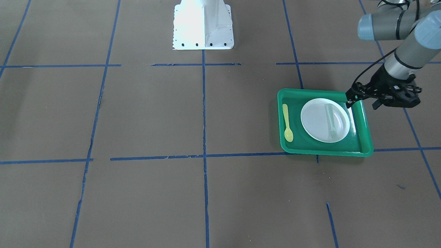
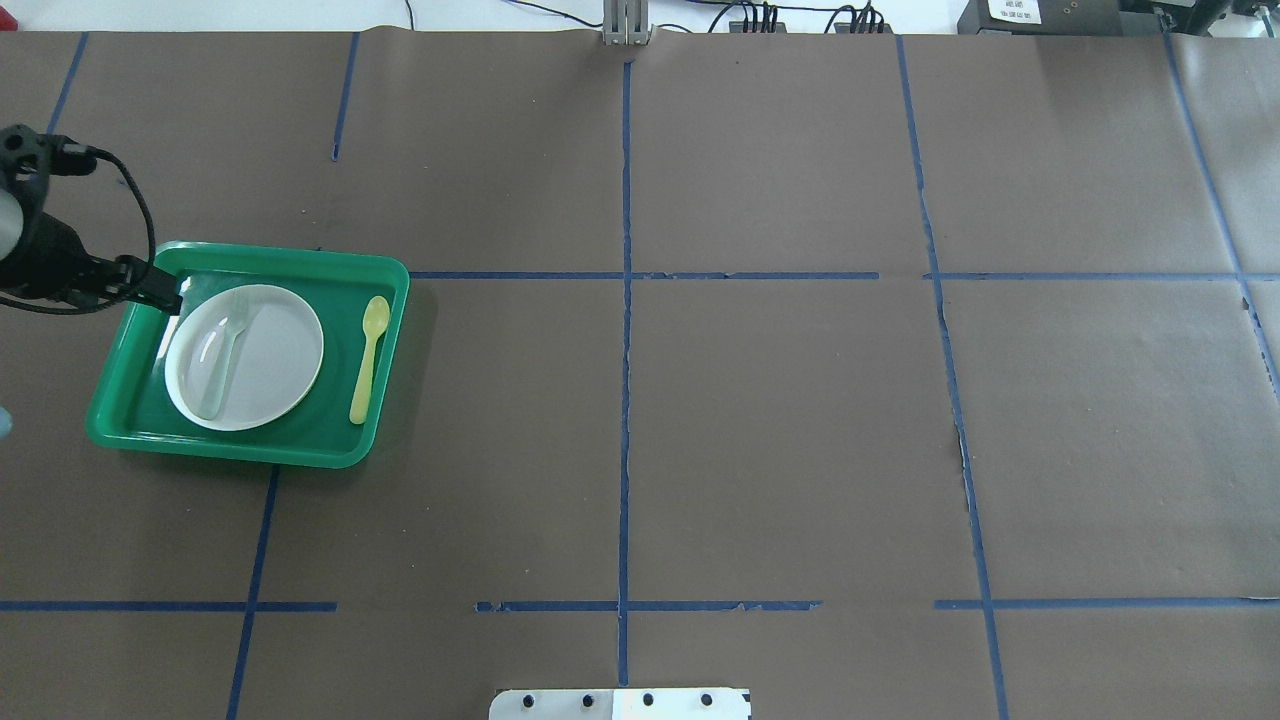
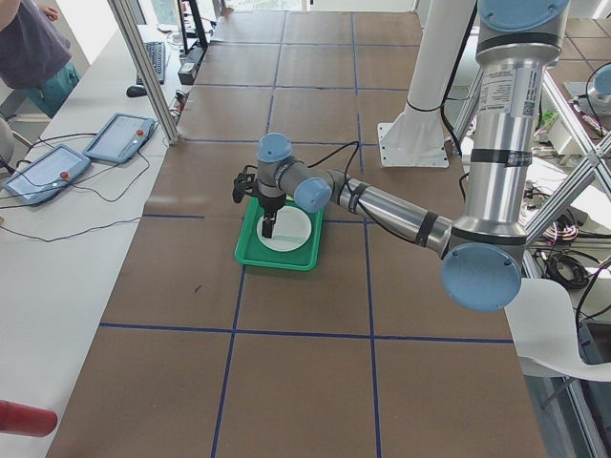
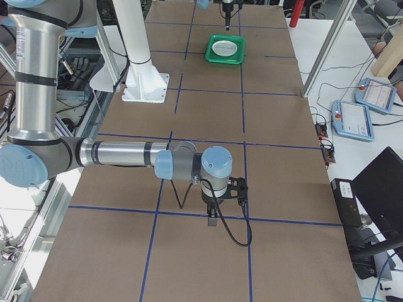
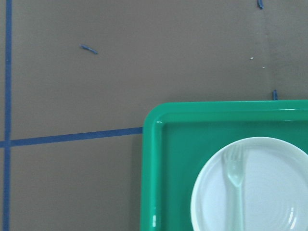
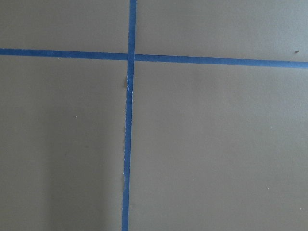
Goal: Place fork
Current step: 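Reach the left gripper down over the white fork on the plate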
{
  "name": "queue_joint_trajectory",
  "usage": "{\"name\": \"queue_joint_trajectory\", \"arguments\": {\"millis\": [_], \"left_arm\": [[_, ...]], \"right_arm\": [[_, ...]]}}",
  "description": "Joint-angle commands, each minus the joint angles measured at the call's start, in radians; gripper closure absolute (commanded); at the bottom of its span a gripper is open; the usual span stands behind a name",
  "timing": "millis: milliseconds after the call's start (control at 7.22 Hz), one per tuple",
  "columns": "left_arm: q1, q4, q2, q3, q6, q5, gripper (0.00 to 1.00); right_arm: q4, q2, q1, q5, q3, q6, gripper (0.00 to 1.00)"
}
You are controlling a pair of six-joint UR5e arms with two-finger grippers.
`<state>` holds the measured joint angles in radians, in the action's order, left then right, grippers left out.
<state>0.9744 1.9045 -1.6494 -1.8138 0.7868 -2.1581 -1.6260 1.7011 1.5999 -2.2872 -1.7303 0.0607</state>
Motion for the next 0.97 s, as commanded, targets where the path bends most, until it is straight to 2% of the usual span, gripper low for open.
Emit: {"name": "queue_joint_trajectory", "arguments": {"millis": [0,277,692,831], "left_arm": [[-0.1,0.181,-0.016,0.115,0.133,0.067,0.0],[-0.16,0.22,-0.033,0.171,0.154,0.101,0.02],[-0.161,0.223,-0.049,0.197,0.144,0.101,0.28],[-0.161,0.225,-0.049,0.208,0.141,0.101,0.32]], "right_arm": [[0.0,0.0,0.0,0.0,0.002,0.001,0.0],[0.0,0.0,0.0,0.0,0.002,-0.001,0.0],[0.0,0.0,0.0,0.0,0.0,0.001,0.0],[0.0,0.0,0.0,0.0,0.002,0.001,0.0]]}}
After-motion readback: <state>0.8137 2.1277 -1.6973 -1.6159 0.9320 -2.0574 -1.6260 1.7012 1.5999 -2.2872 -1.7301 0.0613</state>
